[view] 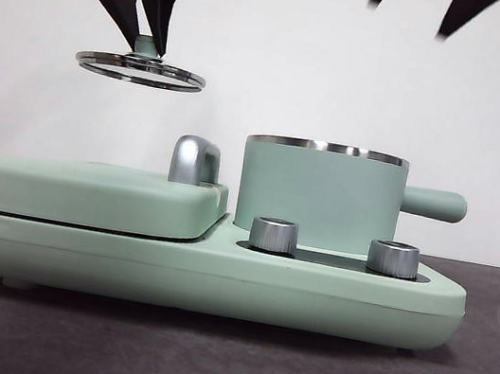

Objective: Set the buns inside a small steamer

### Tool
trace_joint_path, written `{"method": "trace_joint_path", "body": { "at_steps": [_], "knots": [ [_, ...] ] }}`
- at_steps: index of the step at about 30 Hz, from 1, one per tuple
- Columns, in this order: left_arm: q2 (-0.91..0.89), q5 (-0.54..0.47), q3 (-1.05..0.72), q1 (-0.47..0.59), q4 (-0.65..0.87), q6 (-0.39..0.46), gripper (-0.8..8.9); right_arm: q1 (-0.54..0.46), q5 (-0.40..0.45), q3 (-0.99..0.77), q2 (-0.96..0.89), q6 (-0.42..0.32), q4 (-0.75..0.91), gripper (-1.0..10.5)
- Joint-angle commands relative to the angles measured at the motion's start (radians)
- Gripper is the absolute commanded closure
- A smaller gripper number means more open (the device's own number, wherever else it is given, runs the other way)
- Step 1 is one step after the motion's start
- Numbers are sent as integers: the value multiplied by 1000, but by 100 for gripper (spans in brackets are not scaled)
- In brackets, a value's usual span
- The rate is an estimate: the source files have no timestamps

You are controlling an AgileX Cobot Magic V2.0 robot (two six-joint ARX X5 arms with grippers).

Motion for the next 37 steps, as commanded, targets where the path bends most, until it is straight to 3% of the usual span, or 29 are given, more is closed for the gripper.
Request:
{"method": "trace_joint_path", "body": {
  "at_steps": [1,7,9,15,18,28,37],
  "knots": [
    [7,2,13,-9,-29,-13,789,5,-3,-33,-120,10,-76,441],
    [7,2,13,-34,-29,-16,789,43,-6,-306,-563,34,-67,442],
    [7,3,13,-50,-29,-16,789,55,-17,-432,-727,79,-15,442],
    [7,3,13,-123,-29,-16,789,58,-69,-846,-1251,82,171,442],
    [7,2,13,-174,-29,-16,789,57,-103,-988,-1410,82,190,442],
    [7,3,13,-376,-29,-16,790,57,-108,-1079,-1486,88,205,442],
    [30,2,12,-463,-29,-16,796,57,-108,-1079,-1486,109,205,442]
  ]
}}
